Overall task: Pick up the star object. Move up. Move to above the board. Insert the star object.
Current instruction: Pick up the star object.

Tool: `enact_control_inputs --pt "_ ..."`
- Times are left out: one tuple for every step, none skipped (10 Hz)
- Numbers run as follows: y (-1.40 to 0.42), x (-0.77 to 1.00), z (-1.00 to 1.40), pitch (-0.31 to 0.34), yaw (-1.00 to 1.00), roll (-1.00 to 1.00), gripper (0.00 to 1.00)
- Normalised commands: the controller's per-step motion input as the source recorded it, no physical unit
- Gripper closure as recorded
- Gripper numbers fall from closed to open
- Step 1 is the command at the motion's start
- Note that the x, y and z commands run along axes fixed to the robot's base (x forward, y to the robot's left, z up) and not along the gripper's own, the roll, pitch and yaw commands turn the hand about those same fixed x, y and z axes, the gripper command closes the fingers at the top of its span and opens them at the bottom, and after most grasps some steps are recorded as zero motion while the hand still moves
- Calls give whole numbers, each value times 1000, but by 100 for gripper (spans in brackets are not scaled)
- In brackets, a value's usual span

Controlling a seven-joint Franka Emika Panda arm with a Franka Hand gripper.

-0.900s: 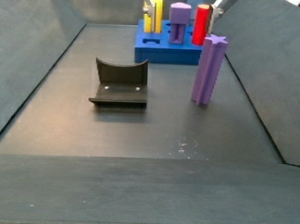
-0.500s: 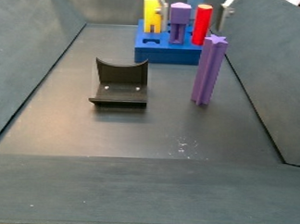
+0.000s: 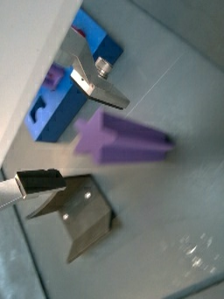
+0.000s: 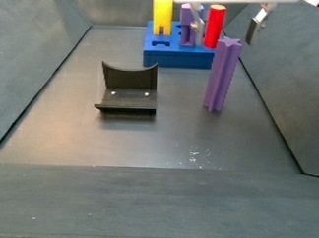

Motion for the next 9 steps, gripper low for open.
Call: enact_control_inputs --pt "0 -137 -257 -3 26 44 0" --pt "77 0 -266 0 0 0 0" --pt "26 60 -320 0 -71 0 0" --pt "31 80 -297 -11 -177 0 0" --pt "0 54 -209 -34 -177 -10 0" --pt "57 26 -114 -20 -140 -43 0" --pt "20 0 -63 -57 -66 -54 0" --pt "0 0 -3 -90 0 -13 0" --pt "0 0 0 0 0 0 0"
